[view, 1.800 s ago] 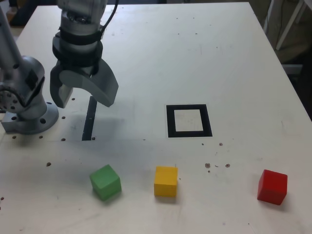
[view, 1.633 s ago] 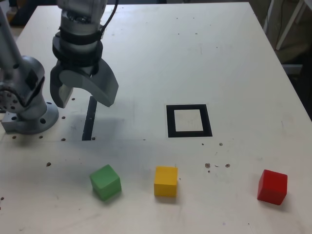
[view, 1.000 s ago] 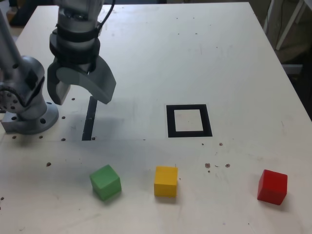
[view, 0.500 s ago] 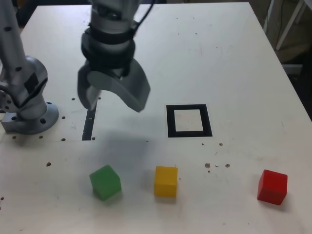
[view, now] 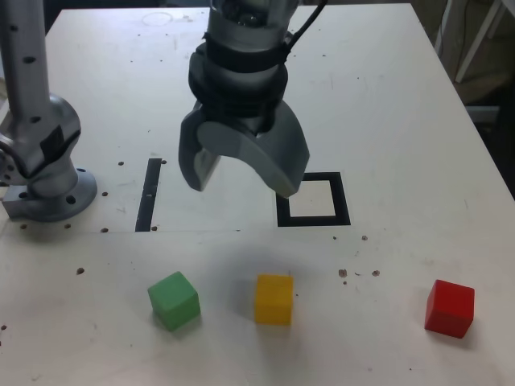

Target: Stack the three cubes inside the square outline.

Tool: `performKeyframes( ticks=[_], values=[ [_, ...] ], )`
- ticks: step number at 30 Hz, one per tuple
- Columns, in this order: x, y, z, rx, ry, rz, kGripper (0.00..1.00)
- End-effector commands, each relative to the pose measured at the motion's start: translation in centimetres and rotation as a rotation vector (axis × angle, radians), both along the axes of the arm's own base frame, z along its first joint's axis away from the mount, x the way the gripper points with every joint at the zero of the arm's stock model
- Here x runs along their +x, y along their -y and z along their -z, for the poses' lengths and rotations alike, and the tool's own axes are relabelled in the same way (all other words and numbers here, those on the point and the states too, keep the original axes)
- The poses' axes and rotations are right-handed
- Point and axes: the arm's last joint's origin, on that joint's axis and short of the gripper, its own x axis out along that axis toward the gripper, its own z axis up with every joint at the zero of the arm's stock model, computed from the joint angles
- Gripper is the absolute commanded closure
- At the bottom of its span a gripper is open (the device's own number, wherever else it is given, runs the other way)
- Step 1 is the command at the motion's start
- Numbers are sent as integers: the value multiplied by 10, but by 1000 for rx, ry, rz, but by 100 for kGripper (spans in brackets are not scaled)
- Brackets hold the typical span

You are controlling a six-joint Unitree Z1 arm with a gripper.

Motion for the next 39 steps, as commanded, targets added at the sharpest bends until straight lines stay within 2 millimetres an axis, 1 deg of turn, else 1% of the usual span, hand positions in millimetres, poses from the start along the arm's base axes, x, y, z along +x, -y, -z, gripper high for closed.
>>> performKeyframes(
  ticks=[1, 5, 9, 19, 29, 39],
  values=[
    [13, 7, -6, -7, 19, 4, 1],
    [33, 16, -12, -13, 36, 12, 1],
    [54, 26, -13, -23, 50, 17, 1],
    [90, 50, -13, -83, 111, 23, 1],
    [119, 67, -1, -112, 149, 30, 1],
    [144, 77, 22, -99, 160, 40, 1]
  ],
)
